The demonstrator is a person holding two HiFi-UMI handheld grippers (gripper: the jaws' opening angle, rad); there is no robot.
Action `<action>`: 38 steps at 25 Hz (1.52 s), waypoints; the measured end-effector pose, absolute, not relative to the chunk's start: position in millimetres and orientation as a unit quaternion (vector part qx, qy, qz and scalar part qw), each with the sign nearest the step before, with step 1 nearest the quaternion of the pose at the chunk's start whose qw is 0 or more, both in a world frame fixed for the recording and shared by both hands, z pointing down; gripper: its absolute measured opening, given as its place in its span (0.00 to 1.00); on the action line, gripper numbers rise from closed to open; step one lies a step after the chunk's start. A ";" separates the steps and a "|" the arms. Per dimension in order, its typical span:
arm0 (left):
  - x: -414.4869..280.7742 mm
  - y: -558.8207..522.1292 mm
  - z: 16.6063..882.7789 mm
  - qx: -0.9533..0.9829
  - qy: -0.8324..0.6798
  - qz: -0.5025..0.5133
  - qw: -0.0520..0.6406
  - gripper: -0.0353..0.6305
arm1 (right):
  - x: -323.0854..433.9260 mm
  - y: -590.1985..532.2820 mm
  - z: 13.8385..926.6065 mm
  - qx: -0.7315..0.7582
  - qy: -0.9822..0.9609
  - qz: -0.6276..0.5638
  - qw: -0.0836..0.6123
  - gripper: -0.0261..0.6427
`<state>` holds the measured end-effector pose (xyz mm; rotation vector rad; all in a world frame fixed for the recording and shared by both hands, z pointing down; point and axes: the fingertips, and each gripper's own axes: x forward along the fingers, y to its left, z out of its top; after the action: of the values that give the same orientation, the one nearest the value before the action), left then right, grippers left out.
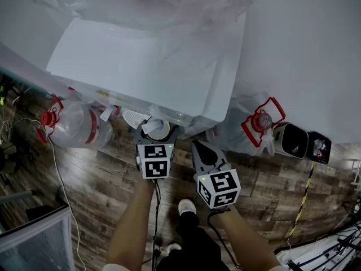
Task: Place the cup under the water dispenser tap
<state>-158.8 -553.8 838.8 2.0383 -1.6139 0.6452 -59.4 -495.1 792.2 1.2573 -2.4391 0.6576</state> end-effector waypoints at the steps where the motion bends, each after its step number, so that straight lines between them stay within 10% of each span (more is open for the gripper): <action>1: -158.1 -553.9 838.8 0.742 -0.586 0.234 0.226 0.73 | -60.0 -494.8 792.5 0.440 -0.853 0.230 0.160 0.07; 38: -166.5 -439.3 713.3 0.771 -0.568 0.213 0.195 0.73 | -69.6 -381.1 684.3 0.455 -0.855 0.207 0.134 0.07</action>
<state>-166.5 -439.3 713.3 2.1610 -1.5917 0.5961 -69.6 -381.1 684.3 1.3195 -2.4795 0.6007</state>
